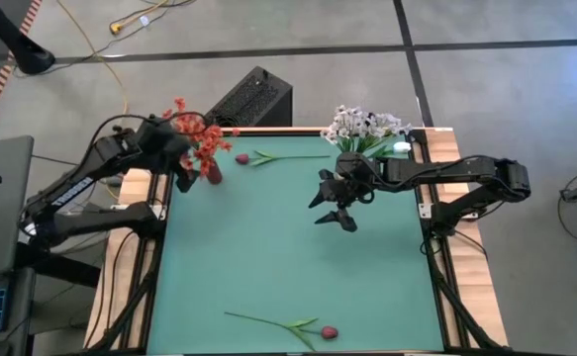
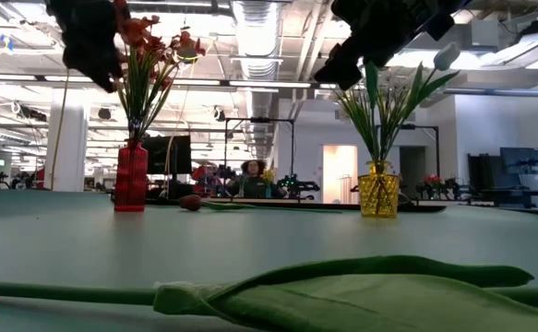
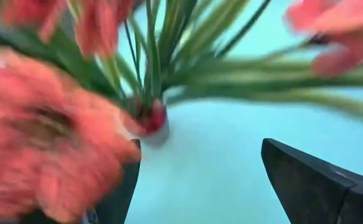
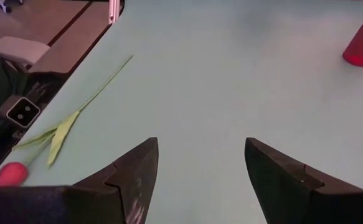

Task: Sort flowers into vase by color
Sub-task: Put the orange flowers into the red flower vase, then put the top dark red flower into the red flower vase

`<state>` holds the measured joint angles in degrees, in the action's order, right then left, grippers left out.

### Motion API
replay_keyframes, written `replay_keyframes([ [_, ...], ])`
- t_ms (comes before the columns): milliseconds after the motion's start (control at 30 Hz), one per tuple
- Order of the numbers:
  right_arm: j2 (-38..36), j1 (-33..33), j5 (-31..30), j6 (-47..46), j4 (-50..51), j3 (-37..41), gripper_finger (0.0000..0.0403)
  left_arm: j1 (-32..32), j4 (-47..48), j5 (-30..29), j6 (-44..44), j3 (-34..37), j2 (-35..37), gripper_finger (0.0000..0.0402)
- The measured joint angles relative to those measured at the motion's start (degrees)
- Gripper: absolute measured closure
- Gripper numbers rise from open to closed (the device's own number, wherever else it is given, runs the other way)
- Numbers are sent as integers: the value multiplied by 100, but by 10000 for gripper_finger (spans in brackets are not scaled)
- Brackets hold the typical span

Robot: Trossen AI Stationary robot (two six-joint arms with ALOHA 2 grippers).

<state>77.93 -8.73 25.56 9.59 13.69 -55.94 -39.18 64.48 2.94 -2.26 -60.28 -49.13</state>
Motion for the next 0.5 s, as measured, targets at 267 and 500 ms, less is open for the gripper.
replay_keyframes([
  [267, 0, 2, -2, -208, -82, -2, 138, 8, 949, 138, -213, -198, -338, 81],
  [500, 81, 4, -230, -585, -727, -3, 138, 349, 1582, 151, -681, -162, -258, 81],
])
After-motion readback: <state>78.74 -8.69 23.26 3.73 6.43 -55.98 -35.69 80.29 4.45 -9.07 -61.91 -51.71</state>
